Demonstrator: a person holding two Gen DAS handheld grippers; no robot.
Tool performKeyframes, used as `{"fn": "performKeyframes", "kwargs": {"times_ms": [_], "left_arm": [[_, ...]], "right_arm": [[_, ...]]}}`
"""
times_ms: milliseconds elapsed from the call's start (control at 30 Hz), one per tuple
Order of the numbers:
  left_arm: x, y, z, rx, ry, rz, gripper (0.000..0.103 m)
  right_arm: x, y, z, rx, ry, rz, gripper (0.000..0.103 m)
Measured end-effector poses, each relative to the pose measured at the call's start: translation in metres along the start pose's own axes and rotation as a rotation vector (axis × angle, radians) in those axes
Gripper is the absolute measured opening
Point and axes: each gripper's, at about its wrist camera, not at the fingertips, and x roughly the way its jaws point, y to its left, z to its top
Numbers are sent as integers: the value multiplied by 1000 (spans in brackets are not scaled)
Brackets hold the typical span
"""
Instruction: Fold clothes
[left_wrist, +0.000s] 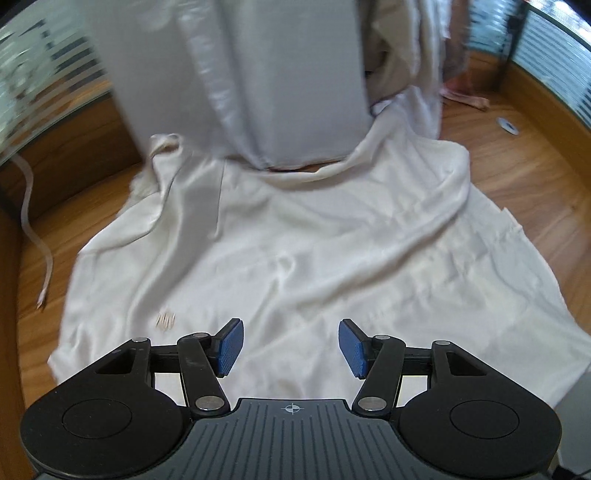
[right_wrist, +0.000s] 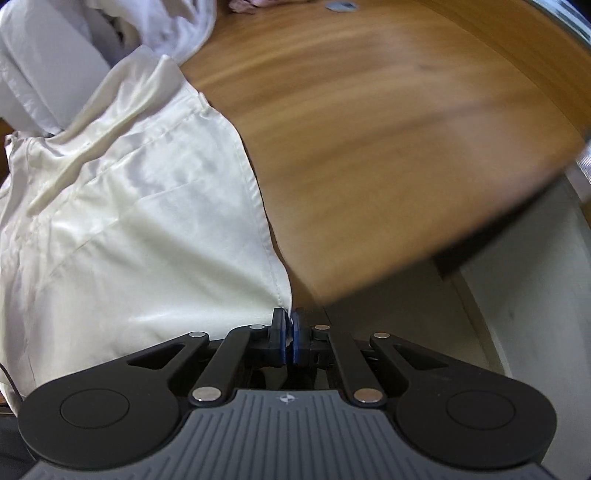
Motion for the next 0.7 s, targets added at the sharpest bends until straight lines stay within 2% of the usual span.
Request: {"fn": "performKeyframes", "kwargs": {"times_ms": [133,233,467,700], "left_arm": [[12,-18,14,44,3,-35,60],[21,-30,26,67,1,-57,60],[27,-59,50,56,-16,-72,60],[23,-78,71,-2,-25,-58,60]], "right_arm": [[-13,-9,-16,34,-12,-9,8],[-23,-10,-14,37,-42,-22,33],[-37,1,41,-47,-121,50,34],[-11,31,123,-204,-167,152,39]]}}
